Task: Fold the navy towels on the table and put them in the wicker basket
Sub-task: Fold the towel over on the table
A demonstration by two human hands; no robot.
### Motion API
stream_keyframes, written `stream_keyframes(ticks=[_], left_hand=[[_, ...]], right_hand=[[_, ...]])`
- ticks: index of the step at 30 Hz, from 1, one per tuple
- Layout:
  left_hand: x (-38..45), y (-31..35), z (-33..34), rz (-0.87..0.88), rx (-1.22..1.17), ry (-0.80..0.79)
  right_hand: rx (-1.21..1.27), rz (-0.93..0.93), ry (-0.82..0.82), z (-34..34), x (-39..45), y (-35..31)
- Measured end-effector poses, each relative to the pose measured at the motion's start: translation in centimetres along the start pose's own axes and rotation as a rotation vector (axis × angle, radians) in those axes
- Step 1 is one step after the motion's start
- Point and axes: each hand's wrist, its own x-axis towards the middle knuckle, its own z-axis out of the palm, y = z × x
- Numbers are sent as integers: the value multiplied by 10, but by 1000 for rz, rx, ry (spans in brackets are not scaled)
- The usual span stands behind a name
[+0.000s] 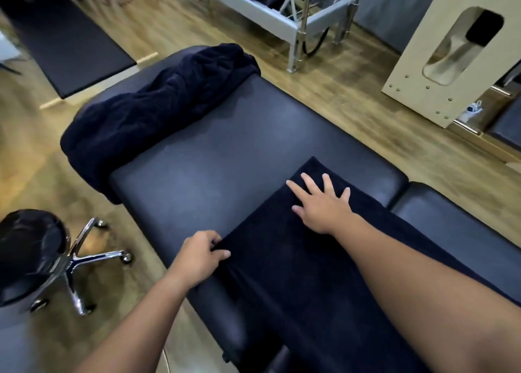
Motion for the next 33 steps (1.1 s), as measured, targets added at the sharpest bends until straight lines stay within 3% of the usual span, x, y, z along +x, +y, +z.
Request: stream_keyframes(ticks=[4, 7, 9, 12, 17, 20, 26, 33], left_hand=[[0, 13, -2, 88, 273, -86], [3, 28, -4, 108, 88, -127], [3, 37, -9, 109, -53, -174], [1, 43, -16, 159, -236, -360], [-18, 65, -10, 358, -300, -521], [-39, 83, 7, 406, -227, -548], [-105, 127, 70, 551, 176, -471], [-226, 177, 182, 659, 174, -584]], right_hand=[[-53, 42, -37, -17, 21, -4], [-200, 13, 2, -27, 32, -6], [-276, -30, 111, -32, 37, -4], [-321, -61, 207, -37, 41, -3], [-323, -60, 289, -46, 24, 11], [-297, -54, 376, -47, -4, 36], [-158, -26, 506, -30, -104, 115], [-21, -27, 545, 27, -254, 227]])
